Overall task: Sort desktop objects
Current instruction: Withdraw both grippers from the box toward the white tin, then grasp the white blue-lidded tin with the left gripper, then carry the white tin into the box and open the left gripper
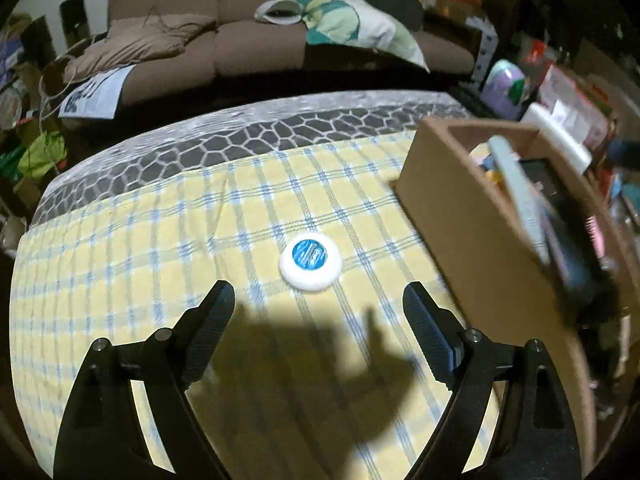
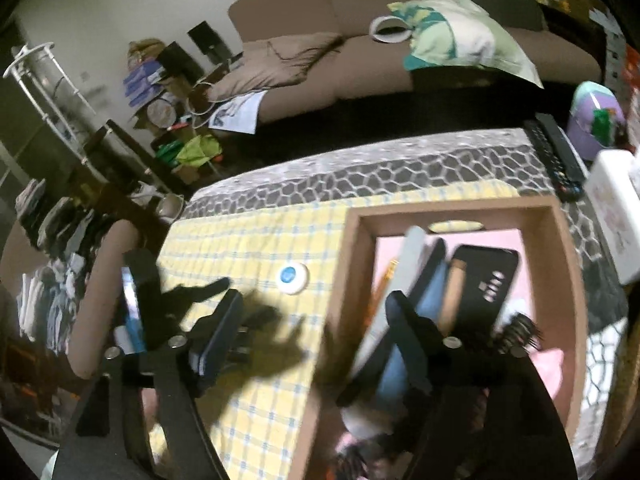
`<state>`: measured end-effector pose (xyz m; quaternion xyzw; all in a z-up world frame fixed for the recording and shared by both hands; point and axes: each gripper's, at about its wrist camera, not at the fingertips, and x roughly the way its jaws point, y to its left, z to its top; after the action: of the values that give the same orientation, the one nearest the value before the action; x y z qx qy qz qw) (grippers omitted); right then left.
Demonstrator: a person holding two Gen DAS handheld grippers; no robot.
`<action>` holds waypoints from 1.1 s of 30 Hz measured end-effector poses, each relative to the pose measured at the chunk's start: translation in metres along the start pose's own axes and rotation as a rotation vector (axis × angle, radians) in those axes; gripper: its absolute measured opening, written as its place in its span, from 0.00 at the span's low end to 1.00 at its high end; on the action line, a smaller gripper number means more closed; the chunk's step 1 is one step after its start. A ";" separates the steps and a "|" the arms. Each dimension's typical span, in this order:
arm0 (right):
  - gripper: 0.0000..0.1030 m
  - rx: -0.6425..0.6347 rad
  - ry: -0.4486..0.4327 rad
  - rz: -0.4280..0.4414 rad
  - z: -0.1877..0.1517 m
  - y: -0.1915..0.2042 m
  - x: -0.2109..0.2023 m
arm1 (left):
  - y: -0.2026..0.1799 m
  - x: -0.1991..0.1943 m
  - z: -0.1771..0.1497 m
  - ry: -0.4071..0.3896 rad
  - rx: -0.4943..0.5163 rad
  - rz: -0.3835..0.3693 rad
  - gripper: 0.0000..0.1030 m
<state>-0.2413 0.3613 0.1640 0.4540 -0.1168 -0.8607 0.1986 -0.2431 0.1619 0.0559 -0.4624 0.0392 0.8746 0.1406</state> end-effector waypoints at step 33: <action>0.26 0.218 0.095 0.365 -0.022 -0.018 0.032 | -0.081 -0.107 0.004 -0.284 0.346 -0.289 0.43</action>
<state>-0.2434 0.3622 0.1211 0.4840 -0.2799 -0.7704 0.3063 -0.1667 0.2181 0.1509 -0.3048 0.1015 0.8819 0.3449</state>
